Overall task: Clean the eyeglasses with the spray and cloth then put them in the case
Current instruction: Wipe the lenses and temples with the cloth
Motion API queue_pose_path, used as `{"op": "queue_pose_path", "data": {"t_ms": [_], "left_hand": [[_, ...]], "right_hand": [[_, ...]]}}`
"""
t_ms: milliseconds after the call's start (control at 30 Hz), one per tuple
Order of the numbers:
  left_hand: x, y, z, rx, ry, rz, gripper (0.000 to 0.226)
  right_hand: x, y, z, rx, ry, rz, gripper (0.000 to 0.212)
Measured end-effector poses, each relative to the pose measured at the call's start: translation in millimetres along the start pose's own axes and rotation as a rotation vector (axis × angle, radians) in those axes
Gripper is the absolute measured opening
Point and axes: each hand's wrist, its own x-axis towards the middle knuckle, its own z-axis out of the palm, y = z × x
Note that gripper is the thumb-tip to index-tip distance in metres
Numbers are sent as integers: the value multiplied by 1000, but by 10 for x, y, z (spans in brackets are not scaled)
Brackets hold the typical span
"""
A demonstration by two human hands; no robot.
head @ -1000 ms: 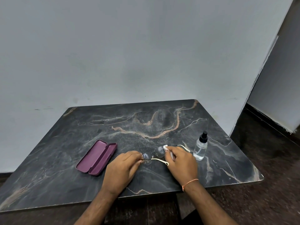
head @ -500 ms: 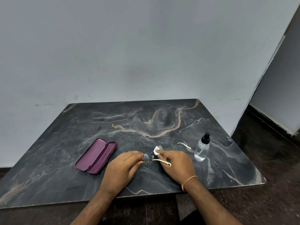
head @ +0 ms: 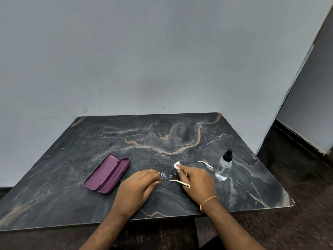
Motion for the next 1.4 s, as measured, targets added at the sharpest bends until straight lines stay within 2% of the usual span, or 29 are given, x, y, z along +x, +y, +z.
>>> {"op": "queue_pose_path", "data": {"t_ms": [100, 267, 467, 633, 800, 1000, 1200, 1400], "left_hand": [[1, -1, 3, -5, 4, -3, 19], [-3, -10, 2, -6, 7, -6, 18], [-9, -9, 8, -5, 11, -4, 19], [-7, -13, 7, 1, 15, -12, 19], [-9, -5, 4, 5, 16, -11, 21], [-1, 10, -11, 14, 21, -21, 23], [-7, 13, -14, 12, 17, -24, 21], [-1, 23, -20, 23, 28, -37, 23]], "right_hand": [[20, 12, 2, -32, -9, 50, 30], [-31, -19, -38, 24, -12, -44, 26], [10, -29, -51, -40, -45, 68, 31], [-36, -58, -77, 5, -35, 15, 27], [-1, -36, -61, -114, -43, 66, 34], [-50, -81, -110, -6, -49, 8, 27], [-14, -69, -90, -83, -53, 108, 37], [-41, -97, -123, -6, -71, 40, 26]]}}
